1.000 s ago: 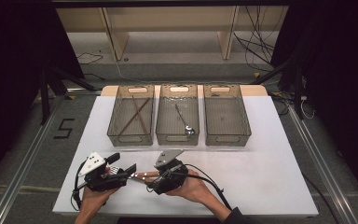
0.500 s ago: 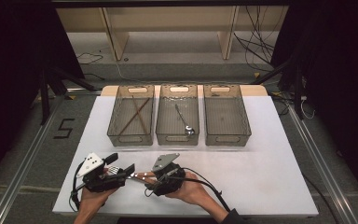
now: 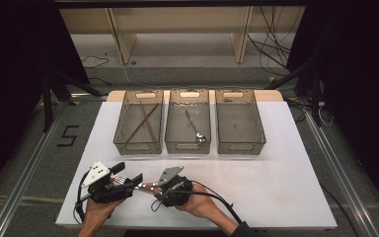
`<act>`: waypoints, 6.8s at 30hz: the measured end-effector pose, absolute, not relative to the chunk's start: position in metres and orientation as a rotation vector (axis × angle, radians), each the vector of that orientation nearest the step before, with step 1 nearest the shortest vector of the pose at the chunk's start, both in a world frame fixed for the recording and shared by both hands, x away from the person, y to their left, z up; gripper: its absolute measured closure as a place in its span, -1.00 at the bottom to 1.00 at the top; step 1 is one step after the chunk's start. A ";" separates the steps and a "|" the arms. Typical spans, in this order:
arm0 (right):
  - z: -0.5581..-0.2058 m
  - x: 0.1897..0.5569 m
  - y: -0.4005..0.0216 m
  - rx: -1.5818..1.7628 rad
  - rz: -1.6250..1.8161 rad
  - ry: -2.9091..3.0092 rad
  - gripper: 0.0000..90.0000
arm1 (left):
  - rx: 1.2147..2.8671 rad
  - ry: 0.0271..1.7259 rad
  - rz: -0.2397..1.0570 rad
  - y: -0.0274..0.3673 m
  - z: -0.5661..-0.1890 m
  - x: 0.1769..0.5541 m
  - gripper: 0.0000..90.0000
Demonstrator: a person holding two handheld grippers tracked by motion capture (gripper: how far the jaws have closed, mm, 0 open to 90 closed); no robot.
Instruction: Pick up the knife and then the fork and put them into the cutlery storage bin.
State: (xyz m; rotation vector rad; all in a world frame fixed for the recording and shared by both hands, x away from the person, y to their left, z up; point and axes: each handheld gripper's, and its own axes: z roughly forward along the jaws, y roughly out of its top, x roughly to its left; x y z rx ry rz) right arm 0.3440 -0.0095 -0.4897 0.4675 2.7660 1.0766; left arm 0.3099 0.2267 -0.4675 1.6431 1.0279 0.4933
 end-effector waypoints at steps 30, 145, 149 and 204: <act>-0.485 0.346 -0.010 0.468 1.093 2.734 0.69 | 1.624 1.032 0.506 0.228 -0.466 0.309 -0.64; -0.419 0.495 -0.220 1.442 0.975 2.061 0.66 | 1.614 1.043 0.507 0.228 -0.467 0.310 -0.64; -0.417 0.495 -0.222 1.445 1.072 2.078 0.26 | 1.612 1.044 0.505 0.228 -0.468 0.310 -0.64; -0.431 0.350 -0.188 0.923 1.431 2.346 -0.32 | 2.154 0.905 0.388 0.200 -0.446 0.370 -0.62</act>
